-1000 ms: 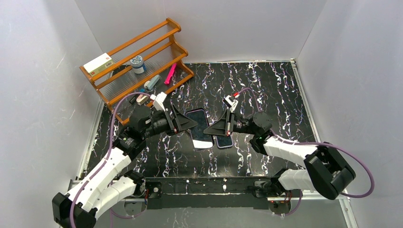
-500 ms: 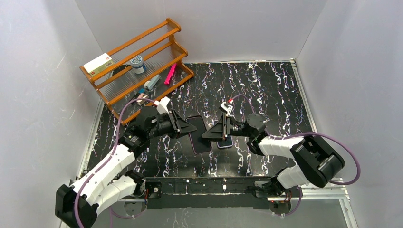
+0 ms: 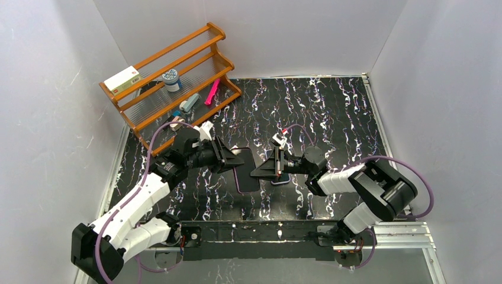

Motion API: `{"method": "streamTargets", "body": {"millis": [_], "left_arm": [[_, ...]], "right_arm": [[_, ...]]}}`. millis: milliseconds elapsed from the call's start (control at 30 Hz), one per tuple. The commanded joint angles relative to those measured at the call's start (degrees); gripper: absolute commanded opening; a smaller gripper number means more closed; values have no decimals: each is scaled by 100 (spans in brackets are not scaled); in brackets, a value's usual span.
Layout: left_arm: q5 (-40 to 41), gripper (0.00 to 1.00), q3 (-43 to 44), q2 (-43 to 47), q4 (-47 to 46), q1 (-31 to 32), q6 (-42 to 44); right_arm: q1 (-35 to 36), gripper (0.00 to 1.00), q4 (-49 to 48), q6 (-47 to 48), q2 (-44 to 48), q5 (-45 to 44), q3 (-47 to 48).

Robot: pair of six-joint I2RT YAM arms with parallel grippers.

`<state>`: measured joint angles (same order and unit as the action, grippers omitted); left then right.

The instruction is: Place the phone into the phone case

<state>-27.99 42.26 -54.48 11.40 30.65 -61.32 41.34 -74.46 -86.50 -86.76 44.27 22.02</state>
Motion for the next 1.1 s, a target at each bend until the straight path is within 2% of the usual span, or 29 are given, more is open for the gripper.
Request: {"method": "streamTargets", "body": {"millis": [0,67,100,200,300,467,567,700,800,833,900,933,1000,1067], "left_arm": [[-263,32,202,84,-42,-77,13],[-263,54,185,315,-352,-86,3],[-238,60,135,474,-556,-90,-88],[-349,66,-97,799,-1616,-130,-618],[-410,66,-410,940,-2776,-139,-1114],[-339,57,-804,1065,-4011,-139,-1656],[-302,42,-925,1064,-4444,-139,-1892],[-309,17,-884,976,-4470,-139,-1929],[-322,5,-697,846,-3928,-139,-1680],[-286,1,-534,809,-3441,-139,-1407],[-119,0,-195,765,-2377,-139,-803],[-37,0,-76,763,-1880,-139,-580],[44,0,48,772,-1624,-139,-370],[22,0,92,749,-1544,-139,-348]], "right_arm": [[61,21,-1412,-486,-143,159,311],[65,17,-1682,-579,-252,167,344],[67,17,-1818,-624,-313,218,373],[68,16,-2785,-1025,-534,163,333],[77,14,-3000,-1314,-626,165,433],[74,15,-2997,-1426,-492,264,592],[67,15,-2994,-1482,-380,219,602],[67,20,-2991,-1470,-350,215,569],[67,33,-2987,-1433,-363,159,526],[67,41,-2989,-1431,-365,128,516],[71,48,-2988,-1439,-384,81,530],[67,49,-2987,-1465,-404,59,551],[67,48,-2978,-1516,-460,38,586],[69,37,-2976,-1528,-504,39,630]]}}
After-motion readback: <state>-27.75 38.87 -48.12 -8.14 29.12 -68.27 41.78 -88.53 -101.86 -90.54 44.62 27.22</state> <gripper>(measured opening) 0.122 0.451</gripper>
